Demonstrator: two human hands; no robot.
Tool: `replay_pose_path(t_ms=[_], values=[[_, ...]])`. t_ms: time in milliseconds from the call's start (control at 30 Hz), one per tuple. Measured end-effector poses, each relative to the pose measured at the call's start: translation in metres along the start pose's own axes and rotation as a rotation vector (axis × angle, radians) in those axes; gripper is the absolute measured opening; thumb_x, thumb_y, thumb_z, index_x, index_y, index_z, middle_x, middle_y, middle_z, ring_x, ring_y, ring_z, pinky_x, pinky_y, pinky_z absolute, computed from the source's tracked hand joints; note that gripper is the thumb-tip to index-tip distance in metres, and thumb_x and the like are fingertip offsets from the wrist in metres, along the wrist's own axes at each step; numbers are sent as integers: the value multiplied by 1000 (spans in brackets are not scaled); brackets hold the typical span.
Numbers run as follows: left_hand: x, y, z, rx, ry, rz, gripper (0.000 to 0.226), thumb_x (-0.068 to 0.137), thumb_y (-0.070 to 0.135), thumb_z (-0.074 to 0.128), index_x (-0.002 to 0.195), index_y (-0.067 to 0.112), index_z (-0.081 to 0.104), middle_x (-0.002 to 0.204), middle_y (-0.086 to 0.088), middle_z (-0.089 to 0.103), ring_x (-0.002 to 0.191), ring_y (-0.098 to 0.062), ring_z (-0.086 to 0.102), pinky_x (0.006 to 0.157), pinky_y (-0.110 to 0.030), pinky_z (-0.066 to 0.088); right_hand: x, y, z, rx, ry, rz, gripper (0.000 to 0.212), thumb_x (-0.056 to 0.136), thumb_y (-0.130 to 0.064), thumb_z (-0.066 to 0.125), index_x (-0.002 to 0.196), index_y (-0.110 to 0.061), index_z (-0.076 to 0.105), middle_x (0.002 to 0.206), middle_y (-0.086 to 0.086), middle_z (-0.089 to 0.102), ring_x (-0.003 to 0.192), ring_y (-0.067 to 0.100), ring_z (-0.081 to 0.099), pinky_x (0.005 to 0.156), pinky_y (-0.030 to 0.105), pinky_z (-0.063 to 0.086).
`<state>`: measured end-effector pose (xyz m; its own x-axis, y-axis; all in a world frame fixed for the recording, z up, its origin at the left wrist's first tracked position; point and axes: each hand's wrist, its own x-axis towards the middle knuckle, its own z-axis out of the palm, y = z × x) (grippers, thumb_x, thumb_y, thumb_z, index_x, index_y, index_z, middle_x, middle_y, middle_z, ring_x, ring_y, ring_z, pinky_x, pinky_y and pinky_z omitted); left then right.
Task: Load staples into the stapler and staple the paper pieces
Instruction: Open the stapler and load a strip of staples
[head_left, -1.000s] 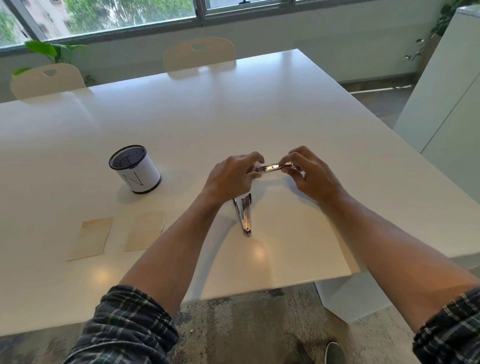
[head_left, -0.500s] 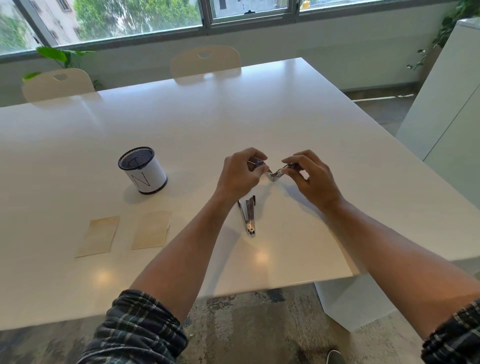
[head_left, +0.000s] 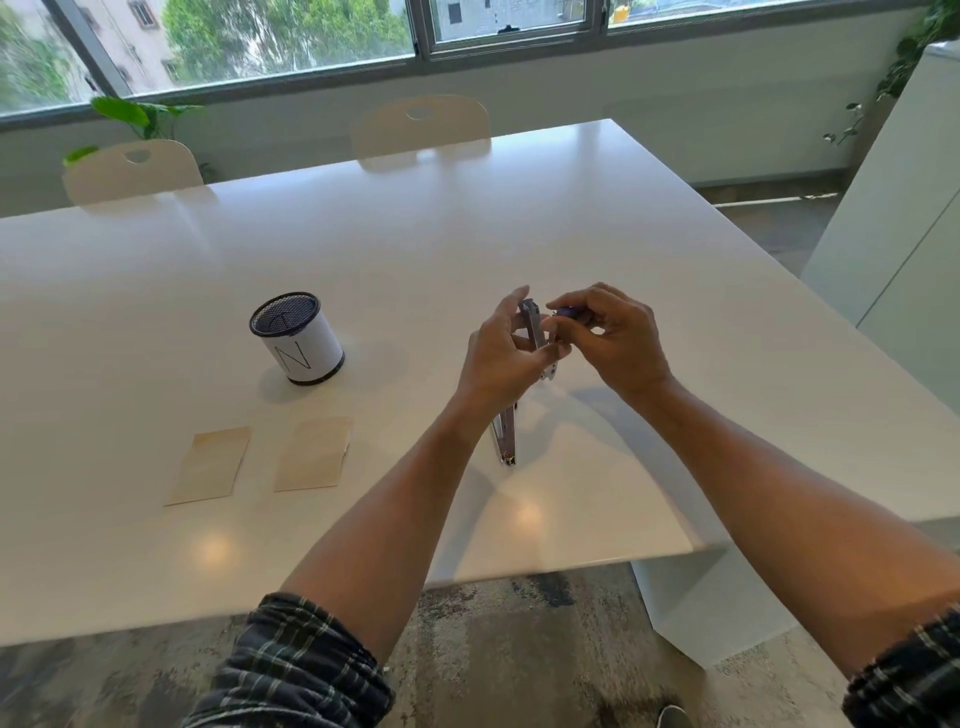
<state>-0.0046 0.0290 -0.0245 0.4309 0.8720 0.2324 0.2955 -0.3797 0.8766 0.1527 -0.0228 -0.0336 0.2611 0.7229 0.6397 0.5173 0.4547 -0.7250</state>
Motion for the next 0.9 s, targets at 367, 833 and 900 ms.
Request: replay_pose_path(t_ms=[367, 833, 900], values=[[-5, -2, 4, -46, -62, -4, 73, 83, 28, 79, 148, 26, 45, 104, 1, 80, 80, -9, 77, 80, -43, 65, 4, 11, -1, 378, -209, 464, 30, 96, -33, 72, 117, -13, 76, 104, 27, 72, 91, 28, 65, 84, 44, 51], [-2, -10, 18, -209, -98, -1, 46, 90, 15, 72, 132, 28, 55, 92, 6, 80, 83, -16, 78, 77, -39, 65, 4, 17, -5, 423, -220, 484, 36, 79, -45, 86, 99, -17, 76, 76, 0, 68, 69, 15, 59, 66, 26, 51], [-2, -12, 18, -245, -114, -15, 45, 91, 15, 73, 132, 23, 57, 94, 1, 80, 86, -21, 78, 81, -50, 64, 4, 17, -7, 404, -218, 467, 41, 77, -50, 86, 100, -18, 76, 78, 1, 69, 70, 15, 61, 66, 26, 52]])
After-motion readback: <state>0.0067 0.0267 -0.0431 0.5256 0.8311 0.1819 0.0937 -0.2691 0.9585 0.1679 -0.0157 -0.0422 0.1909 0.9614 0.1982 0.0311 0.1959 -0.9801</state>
